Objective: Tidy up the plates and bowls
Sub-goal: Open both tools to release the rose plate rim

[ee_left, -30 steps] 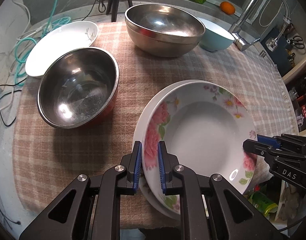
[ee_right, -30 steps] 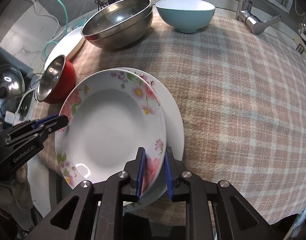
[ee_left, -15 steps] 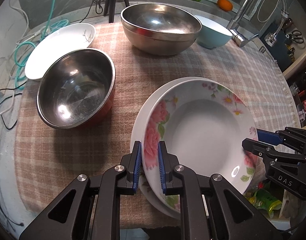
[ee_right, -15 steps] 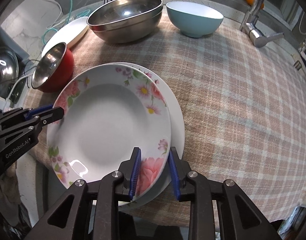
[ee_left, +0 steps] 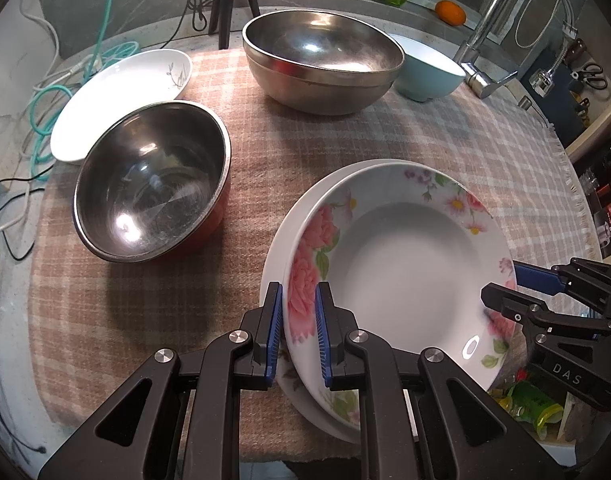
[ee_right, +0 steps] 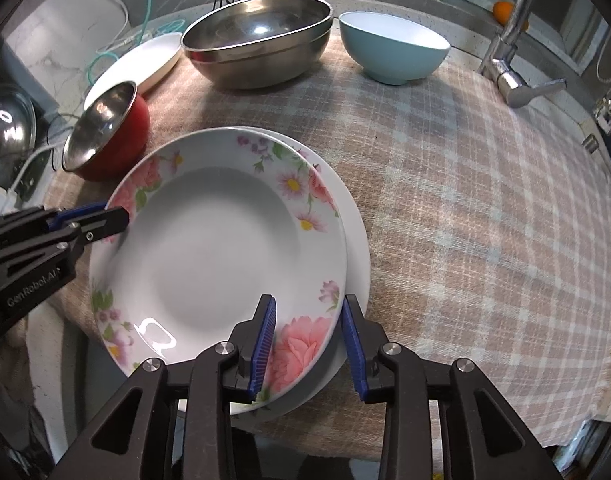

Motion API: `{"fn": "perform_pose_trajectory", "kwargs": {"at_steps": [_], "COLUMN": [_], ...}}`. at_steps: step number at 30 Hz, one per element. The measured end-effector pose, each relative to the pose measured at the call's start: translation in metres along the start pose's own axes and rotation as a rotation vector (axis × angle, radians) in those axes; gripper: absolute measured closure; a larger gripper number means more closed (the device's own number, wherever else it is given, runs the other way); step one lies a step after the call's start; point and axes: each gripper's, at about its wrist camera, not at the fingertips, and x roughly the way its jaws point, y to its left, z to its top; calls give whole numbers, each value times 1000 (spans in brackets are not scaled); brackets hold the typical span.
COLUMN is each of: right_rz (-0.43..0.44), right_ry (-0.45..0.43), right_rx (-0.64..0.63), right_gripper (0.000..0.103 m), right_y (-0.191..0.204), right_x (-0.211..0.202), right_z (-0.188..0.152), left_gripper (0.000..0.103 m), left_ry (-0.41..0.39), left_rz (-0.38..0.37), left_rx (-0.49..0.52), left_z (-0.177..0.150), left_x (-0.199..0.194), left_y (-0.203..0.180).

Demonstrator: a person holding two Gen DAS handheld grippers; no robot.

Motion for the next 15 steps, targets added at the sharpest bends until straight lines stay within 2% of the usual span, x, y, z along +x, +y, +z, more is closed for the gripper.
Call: {"fn": "perform_pose_trajectory", "kwargs": {"at_steps": [10,15], "right_rz": [51,58], "right_ry": [-101,-157], "right_rx": [64,56], "right_gripper": [68,67], "right_y": [-17,-19], "right_x": [-29,-46], "right_z": [4,11], "left_gripper": [90,87], "left_ry": [-24,-44], "left_rz": [-23,-43], "left_rx": [-54,-96], "left_z": [0,2], "left_x": [-15,-28], "left_y": [8,13]}}
